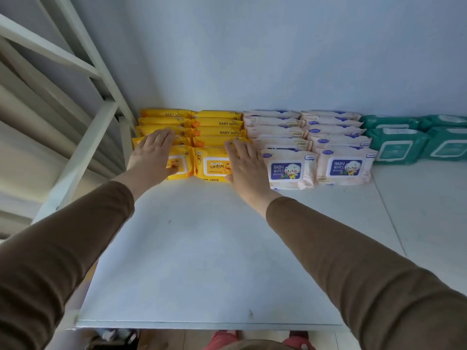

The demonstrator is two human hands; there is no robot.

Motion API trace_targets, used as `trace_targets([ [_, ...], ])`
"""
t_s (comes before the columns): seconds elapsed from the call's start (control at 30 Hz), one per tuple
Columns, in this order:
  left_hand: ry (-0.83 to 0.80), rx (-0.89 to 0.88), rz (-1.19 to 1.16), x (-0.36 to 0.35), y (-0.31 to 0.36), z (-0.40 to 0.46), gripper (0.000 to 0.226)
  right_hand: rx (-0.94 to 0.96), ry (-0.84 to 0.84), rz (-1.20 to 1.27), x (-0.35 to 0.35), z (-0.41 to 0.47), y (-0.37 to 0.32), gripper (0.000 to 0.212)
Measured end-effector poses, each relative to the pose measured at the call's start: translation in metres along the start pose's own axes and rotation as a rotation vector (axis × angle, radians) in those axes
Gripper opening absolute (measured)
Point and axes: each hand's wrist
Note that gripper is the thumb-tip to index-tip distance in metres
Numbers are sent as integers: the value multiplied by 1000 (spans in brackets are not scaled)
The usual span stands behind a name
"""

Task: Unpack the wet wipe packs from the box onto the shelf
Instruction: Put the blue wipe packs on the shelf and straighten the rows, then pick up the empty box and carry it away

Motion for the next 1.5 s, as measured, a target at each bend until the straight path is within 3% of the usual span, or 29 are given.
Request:
trace_targets([
  [0.2, 173, -79, -215, -3, 68, -40, 89, 19, 105, 83, 26, -69, 57, 53],
  [0.43, 133, -156, -304, -4, 207, -77, 78, -84, 14, 55, 63, -174, 167, 52],
  [0.73, 100, -283, -416, 23, 444, -132, 67, -188, -7, 122, 125, -354, 331, 45],
  [0.97, 120, -446, -523, 36, 604, -183, 60, -393, 75, 142, 166, -503, 422, 39],
  [1.17, 166, -597, -622, 28, 715, -247, 56, -632, 76, 154, 176, -638, 461, 37],
  [1.37, 33, -600, -684, -6, 797, -321, 59, -781, -24, 154, 174, -757, 500, 34],
  [1.5, -117, -540, -673, -37, 858, -359, 62, -877, -83, 185, 171, -818, 556, 43],
])
Point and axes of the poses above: each hand's wrist, its own z-axis towards the middle knuckle, its own x-axis out of the back of the hand, y = z × x, and after that the axes turned 2 degrees about y, right-handed
